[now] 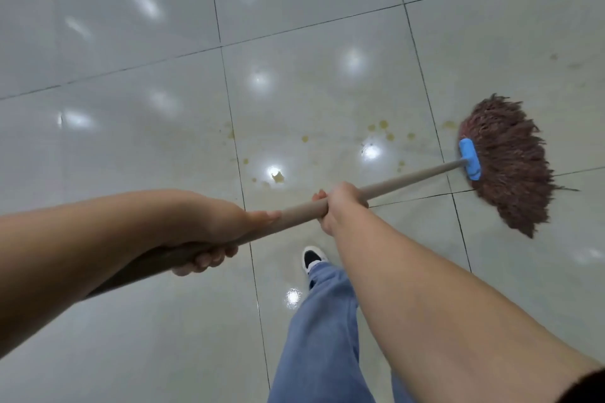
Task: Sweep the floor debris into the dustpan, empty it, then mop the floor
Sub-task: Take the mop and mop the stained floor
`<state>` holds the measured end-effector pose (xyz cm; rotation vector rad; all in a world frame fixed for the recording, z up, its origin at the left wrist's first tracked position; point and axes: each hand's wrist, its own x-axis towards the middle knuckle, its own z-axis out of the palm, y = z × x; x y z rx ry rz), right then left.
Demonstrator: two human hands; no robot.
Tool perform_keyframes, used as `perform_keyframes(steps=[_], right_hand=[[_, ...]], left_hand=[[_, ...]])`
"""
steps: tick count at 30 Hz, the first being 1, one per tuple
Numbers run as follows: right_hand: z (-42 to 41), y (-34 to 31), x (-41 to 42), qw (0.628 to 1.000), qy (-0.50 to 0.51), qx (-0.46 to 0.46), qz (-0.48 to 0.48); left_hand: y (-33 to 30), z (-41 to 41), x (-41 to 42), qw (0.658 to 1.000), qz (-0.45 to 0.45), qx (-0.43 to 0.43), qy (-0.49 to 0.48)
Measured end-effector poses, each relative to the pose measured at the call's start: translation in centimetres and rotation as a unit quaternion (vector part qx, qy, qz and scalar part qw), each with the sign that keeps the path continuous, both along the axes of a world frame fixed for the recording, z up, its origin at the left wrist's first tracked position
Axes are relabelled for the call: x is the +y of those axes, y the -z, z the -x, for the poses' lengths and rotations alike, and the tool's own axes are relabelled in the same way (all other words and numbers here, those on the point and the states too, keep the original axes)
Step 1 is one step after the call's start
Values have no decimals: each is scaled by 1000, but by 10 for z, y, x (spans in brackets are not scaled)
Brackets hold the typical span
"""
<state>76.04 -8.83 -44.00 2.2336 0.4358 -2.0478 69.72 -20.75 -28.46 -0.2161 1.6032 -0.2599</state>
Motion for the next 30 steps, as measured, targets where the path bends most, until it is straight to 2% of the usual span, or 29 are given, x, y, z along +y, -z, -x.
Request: perform_keyframes(steps=[7, 14, 17, 20, 30], right_hand=[[10, 7, -2, 1000, -25, -18, -3], [11, 30, 94, 1000, -10, -12, -4], [0, 41, 156, 999, -25, -40, -19], [-7, 54, 235, 999, -21, -28, -24], [0, 88, 539, 996, 38, -39, -69]], left_hand=[[13, 7, -5, 1000, -5, -9, -19], [38, 9, 83, 996, -52, -2, -75], [56, -3, 141, 993, -84, -25, -79], [76, -8, 214, 991, -105, -44, -68], [117, 19, 525, 991, -126, -47, 5]])
